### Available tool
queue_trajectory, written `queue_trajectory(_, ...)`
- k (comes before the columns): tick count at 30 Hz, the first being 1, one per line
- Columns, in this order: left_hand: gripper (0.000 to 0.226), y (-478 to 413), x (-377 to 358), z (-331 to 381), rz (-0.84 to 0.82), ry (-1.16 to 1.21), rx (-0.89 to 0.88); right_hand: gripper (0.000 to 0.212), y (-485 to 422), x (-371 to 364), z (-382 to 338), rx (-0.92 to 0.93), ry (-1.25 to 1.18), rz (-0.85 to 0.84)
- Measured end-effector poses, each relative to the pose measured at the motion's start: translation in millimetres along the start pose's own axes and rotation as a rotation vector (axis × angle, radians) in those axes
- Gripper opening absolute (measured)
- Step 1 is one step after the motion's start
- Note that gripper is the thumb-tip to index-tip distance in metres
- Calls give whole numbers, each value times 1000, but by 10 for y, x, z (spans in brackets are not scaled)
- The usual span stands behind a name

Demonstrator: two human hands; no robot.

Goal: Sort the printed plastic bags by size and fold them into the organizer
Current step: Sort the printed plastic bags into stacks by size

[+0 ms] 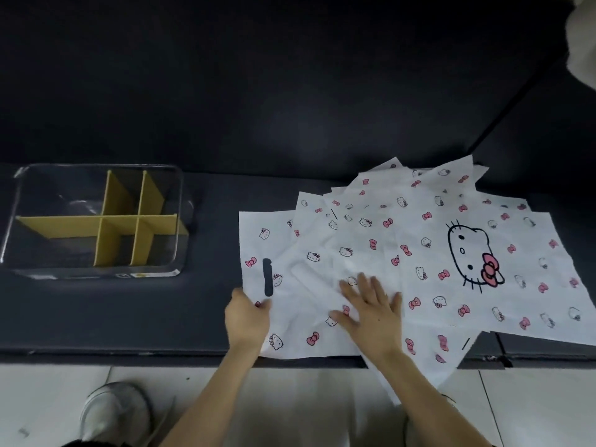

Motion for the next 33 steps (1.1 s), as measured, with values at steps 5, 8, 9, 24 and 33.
queue_trajectory(5,10,-107,391,159,102,-38,-258,73,-30,211,594,-212,54,-2)
queue_trajectory(8,17,-250,682,118,122,-124,-262,62,-35,321,852,-310,87,-23)
queue_trajectory(9,20,-283,763,107,119,-150,-254,62,-31,362,881,-347,90,-26)
queue_trajectory(24,41,813,1939,1703,-538,-337,-845,94,19,2042,-1566,360,-1296,-126)
queue_trajectory(33,45,948,2212,2191,-954,-605,-785,30,-35,2365,-1526,447,-1154,-80)
Point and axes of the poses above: each hand's wrist, its own y-axis away from the middle knuckle, its own x-axis out of the back of the hand, z = x × y, the point moved 7 cm from there along -y, towards the middle knuckle, and after that the axes turned 2 degrees about -y, right-handed, at the moved point
